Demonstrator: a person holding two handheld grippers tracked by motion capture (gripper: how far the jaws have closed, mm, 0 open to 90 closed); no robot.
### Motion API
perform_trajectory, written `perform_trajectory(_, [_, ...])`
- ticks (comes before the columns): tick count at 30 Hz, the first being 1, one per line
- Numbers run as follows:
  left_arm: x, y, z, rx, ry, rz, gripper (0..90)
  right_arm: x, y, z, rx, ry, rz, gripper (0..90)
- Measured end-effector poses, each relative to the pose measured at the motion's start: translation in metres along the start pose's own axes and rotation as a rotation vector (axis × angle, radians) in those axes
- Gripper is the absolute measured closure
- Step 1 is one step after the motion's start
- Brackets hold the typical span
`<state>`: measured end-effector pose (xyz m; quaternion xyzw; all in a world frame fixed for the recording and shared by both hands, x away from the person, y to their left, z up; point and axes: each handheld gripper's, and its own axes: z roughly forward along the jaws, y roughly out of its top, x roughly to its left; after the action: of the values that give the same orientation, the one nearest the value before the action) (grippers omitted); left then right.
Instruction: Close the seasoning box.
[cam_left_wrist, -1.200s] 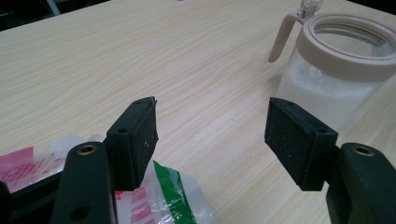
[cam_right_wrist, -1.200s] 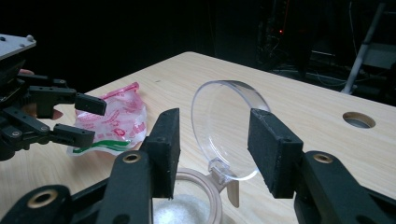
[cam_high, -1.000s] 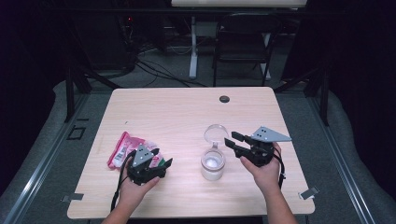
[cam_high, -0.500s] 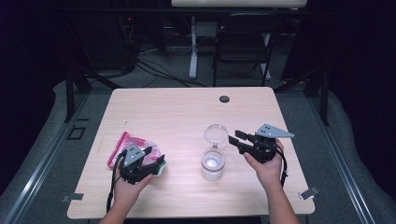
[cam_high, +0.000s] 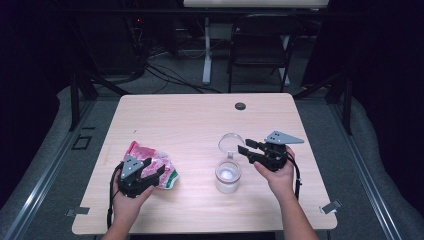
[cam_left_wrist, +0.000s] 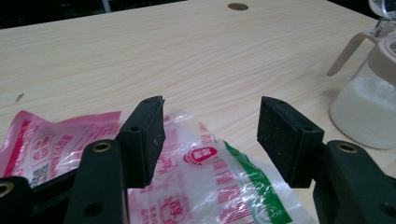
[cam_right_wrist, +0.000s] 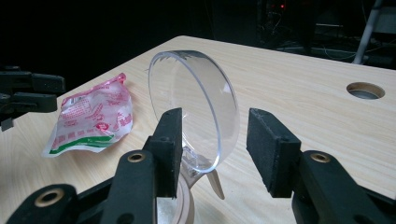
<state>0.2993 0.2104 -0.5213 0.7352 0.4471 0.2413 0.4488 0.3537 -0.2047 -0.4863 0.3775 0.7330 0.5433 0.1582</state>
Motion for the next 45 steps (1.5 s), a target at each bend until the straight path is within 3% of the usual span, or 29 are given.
perform_trajectory(9, [0.009,-0.006,-0.011,-0.004,0.042,-0.026,41.1,0.001,0.004,0.012,-0.001,0.017,0.002,56.0])
perform_trajectory(17, [0.014,-0.009,-0.016,-0.001,0.064,-0.036,41.1,0.000,0.009,0.014,0.005,0.020,-0.009,61.7])
perform_trajectory(25, [0.014,-0.009,-0.015,-0.003,0.063,-0.039,41.1,0.002,0.011,0.011,-0.001,0.018,-0.024,65.9])
perform_trajectory(45, [0.010,-0.003,-0.003,-0.001,0.030,-0.029,41.0,0.018,0.008,0.003,0.013,0.006,-0.099,61.5])
